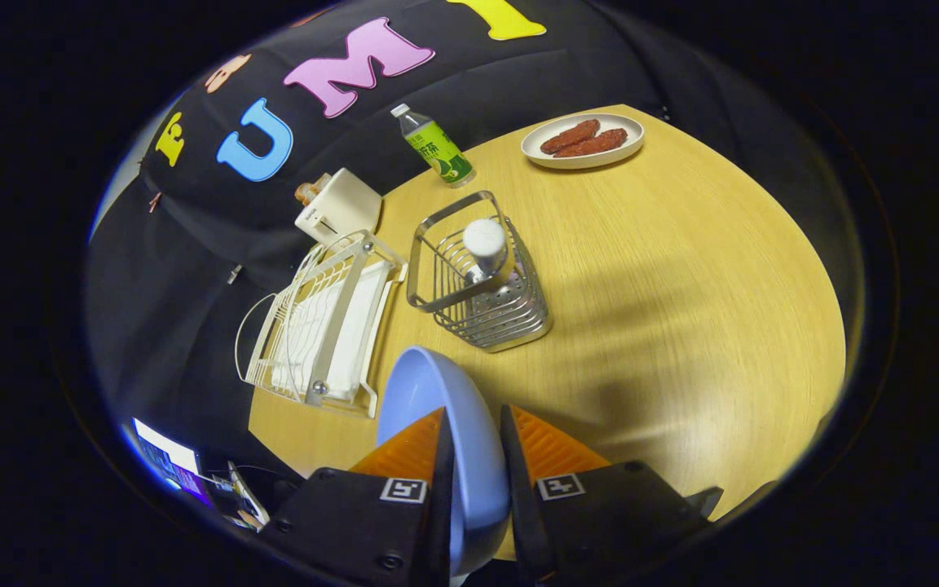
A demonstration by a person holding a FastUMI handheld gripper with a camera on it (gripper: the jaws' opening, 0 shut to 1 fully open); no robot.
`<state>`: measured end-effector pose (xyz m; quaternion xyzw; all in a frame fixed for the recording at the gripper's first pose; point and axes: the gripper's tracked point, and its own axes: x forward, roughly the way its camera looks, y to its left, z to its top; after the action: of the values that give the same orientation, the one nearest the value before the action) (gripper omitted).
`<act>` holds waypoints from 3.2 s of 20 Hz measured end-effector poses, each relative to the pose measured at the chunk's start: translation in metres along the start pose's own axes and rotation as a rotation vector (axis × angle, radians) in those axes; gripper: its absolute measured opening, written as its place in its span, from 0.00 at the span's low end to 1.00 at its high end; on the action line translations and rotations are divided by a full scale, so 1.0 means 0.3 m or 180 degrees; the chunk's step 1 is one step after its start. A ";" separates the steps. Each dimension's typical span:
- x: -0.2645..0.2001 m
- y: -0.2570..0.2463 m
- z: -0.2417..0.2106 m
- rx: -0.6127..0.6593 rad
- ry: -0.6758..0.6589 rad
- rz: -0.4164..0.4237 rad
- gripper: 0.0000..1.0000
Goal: Take the plate from the dish rack, then take the spoon from the basket and place it into the plate.
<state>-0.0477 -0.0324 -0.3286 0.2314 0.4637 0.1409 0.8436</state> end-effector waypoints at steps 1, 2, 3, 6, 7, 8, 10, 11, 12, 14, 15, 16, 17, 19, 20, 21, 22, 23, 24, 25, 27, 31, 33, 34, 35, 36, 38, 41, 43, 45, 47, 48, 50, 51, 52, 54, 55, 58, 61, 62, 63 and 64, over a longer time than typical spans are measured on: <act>0.002 -0.014 0.002 -0.0059 -0.0009 -0.0004 0.36; -0.002 -0.023 0.004 -0.0112 -0.0028 0.0017 0.37; -0.008 -0.032 0.006 -0.0212 -0.0051 0.0036 0.47; -0.056 -0.062 0.028 -0.0716 -0.0273 0.0011 0.81; -0.079 -0.055 0.047 -0.0825 -0.0380 0.0046 0.95; -0.090 -0.052 0.076 -0.0905 -0.0506 0.0055 0.99; -0.131 -0.029 0.146 -0.1022 -0.0805 0.0091 0.99; -0.143 -0.013 0.188 -0.1090 -0.0956 0.0113 0.99; -0.151 0.002 0.225 -0.1188 -0.1095 0.0144 0.98; -0.160 0.032 0.288 -0.1506 -0.1317 0.0192 0.98; -0.163 0.051 0.319 -0.1686 -0.1440 0.0226 0.99; -0.162 0.068 0.333 -0.1849 -0.1530 0.0257 0.98; -0.155 0.081 0.341 -0.1990 -0.1585 0.0281 0.98; -0.123 0.088 0.340 -0.2156 -0.1623 0.0300 0.98; -0.108 0.084 0.338 -0.2186 -0.1633 0.0296 0.98; -0.089 0.083 0.340 -0.2192 -0.1645 0.0287 0.94; -0.068 0.085 0.335 -0.2193 -0.1648 0.0301 0.90; -0.045 0.081 0.325 -0.2223 -0.1628 0.0292 0.84; -0.026 0.068 0.320 -0.2249 -0.1602 0.0268 0.83; -0.014 0.064 0.316 -0.2249 -0.1592 0.0272 0.83; 0.001 0.072 0.316 -0.2225 -0.1600 0.0293 0.78; 0.000 0.075 0.315 -0.2265 -0.1635 0.0294 0.75; -0.003 0.079 0.315 -0.2275 -0.1655 0.0283 0.75; -0.003 0.080 0.317 -0.2311 -0.1676 0.0268 0.74; -0.004 0.083 0.319 -0.2363 -0.1706 0.0252 0.75; -0.010 0.090 0.320 -0.2400 -0.1751 0.0253 0.75; -0.020 0.115 0.334 -0.2432 -0.1856 0.0301 0.74; 0.014 0.103 0.348 -0.2335 -0.1796 0.0234 0.50; 0.039 0.100 0.359 -0.2277 -0.1720 0.0204 0.38; 0.048 0.096 0.377 -0.2296 -0.1713 0.0134 0.26; 0.048 0.097 0.367 -0.2298 -0.1707 0.0118 0.20; 0.048 0.100 0.367 -0.2310 -0.1712 0.0119 0.20; 0.051 0.108 0.361 -0.2309 -0.1664 0.0135 0.18; 0.050 0.113 0.359 -0.2307 -0.1624 0.0129 0.16; 0.049 0.116 0.359 -0.2300 -0.1589 0.0132 0.16; 0.026 0.142 0.373 -0.2252 -0.1566 0.0184 0.15; 0.005 0.156 0.387 -0.2225 -0.1578 0.0184 0.15; -0.081 0.190 0.440 -0.2229 -0.1638 0.0163 0.15; -0.195 0.237 0.480 -0.2247 -0.1707 0.0162 0.15; -0.240 0.260 0.482 -0.2237 -0.1721 0.0187 0.15; -0.292 0.288 0.475 -0.2204 -0.1742 0.0219 0.15; -0.333 0.323 0.461 -0.2175 -0.1758 0.0268 0.15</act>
<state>0.0142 -0.0309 -0.1426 -0.0131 0.1377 0.2533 0.9575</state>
